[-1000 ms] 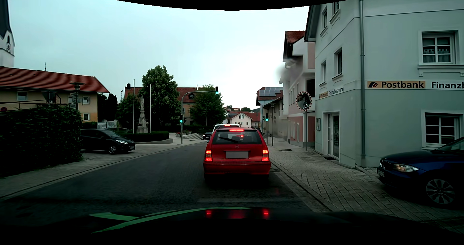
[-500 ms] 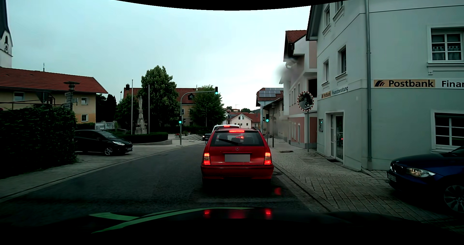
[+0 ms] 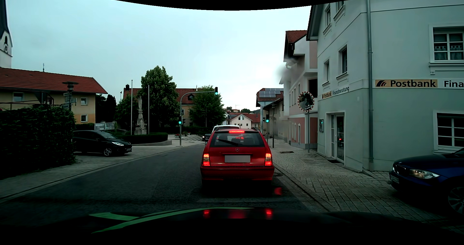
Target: Follow the waypoints while adhering to traffic rules and regulations
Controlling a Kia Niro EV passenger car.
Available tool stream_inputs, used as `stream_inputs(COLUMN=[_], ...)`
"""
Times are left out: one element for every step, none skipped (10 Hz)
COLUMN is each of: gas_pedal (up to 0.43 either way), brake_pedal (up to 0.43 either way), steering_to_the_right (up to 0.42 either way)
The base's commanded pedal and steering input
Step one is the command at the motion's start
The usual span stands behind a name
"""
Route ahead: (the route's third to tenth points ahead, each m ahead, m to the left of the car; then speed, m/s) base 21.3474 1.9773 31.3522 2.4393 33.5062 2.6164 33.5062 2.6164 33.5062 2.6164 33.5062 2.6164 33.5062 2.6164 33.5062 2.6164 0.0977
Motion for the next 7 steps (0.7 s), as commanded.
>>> stream_inputs(gas_pedal=[0.000,0.000,0.000,0.000,0.000,0.000,0.000], brake_pedal=[0.250,0.256,0.256,0.262,0.262,0.262,0.262], steering_to_the_right=[0.011,0.011,0.011,0.011,0.011,0.011,0.011])
